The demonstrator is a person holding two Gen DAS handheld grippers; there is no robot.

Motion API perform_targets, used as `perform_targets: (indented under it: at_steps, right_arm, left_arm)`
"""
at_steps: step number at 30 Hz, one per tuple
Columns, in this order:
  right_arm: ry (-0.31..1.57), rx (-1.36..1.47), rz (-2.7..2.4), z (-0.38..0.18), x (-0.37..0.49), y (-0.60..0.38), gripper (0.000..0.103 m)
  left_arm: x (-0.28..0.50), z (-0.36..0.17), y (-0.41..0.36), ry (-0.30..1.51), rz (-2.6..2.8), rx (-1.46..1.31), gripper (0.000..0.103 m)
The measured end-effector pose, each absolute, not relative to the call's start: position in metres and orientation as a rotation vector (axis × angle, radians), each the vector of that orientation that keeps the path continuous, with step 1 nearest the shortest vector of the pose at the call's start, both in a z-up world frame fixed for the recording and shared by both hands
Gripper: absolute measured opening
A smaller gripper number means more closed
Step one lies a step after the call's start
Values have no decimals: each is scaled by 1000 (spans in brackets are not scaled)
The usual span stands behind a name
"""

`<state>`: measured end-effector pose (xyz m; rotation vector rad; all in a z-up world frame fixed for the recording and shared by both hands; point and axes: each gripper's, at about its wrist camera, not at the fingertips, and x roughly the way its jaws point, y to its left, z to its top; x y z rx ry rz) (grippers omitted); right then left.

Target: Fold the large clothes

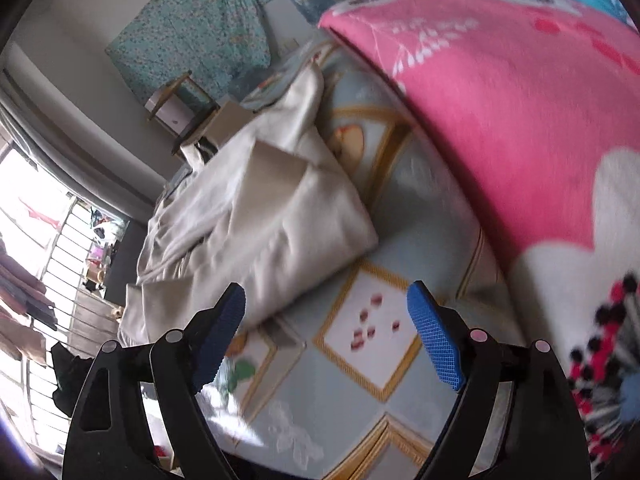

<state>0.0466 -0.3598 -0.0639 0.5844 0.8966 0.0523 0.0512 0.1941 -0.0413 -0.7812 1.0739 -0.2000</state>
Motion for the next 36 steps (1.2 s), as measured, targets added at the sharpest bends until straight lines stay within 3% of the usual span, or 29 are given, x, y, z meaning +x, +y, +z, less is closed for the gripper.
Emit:
perform_targets:
  at_steps: [9, 20, 26, 28, 30, 33, 36]
  right_arm:
    - [898, 662, 91, -74, 52, -358, 80]
    - [802, 706, 53, -77, 73, -360, 79]
    - [754, 602, -39, -76, 89, -350, 59]
    - [754, 514, -94, -74, 95, -342, 36]
    - [753, 446, -127, -70, 98, -336, 19]
    - [701, 350, -144, -50, 89, -325, 14]
    - [647, 269, -145, -26, 75, -314, 13]
  left_arm:
    - [54, -59, 212, 943, -182, -1019, 67]
    - [73, -53, 201, 872, -115, -978, 66]
    - [84, -42, 176, 884, -33, -690, 47]
    - [88, -36, 161, 880, -15, -522, 34]
    - [87, -24, 143, 853, 1, -338, 22]
    - [74, 1, 125, 752, 20, -142, 12]
    - [56, 28, 113, 654, 21, -41, 11]
